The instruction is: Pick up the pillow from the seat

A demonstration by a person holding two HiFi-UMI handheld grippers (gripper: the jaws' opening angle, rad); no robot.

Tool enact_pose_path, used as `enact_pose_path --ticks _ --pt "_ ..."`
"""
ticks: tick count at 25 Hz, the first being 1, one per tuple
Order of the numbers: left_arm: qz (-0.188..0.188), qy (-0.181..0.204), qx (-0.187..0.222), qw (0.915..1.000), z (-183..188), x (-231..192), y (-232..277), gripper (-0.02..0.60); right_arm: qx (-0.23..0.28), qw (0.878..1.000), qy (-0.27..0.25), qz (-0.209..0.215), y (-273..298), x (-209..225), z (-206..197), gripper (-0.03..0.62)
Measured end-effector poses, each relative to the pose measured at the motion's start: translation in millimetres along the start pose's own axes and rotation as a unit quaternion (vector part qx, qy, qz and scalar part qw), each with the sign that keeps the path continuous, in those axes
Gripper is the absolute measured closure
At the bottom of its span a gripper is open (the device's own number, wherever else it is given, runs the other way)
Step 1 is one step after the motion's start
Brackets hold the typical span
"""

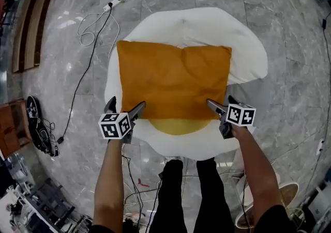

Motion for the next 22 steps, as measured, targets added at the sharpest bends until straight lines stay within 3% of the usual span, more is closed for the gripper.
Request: enact_pose_path --ticks 8,14,17,19,22 --pt "-0.021 -0.031 -0.022 0.9991 -12 -31 54 -0.015 -0.034 0.998 0.048 0.012 56 48 -14 0.005" --pt "-0.092 -0.049 -0.042 0.9937 -13 -36 86 -0.014 -0.061 0.996 0.039 0.06 85 53 -9 0.005" --pt "-0.1 -0.045 -0.053 0.9926 -18 -33 99 -0.012 -0.066 0.993 0.041 0.09 92 57 -8 0.007" --pt "-0.104 -0.041 -0.057 0.9921 -18 -32 100 0.001 -0.06 0.992 0.045 0.102 94 56 -9 0.047" --pt "-0.111 -0.032 -0.053 0.9919 -17 -30 91 0.095 -0.06 0.992 0.042 0.1 92 46 -14 0.128"
Point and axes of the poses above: the fingertips, and each gripper's own axes: y forward along the fingers, x to its right, z out of its top, the point moved 6 cm from there along -y, backward along the fingers, and after that the axes turned 3 degrees about -z, right-handed, at the moved point
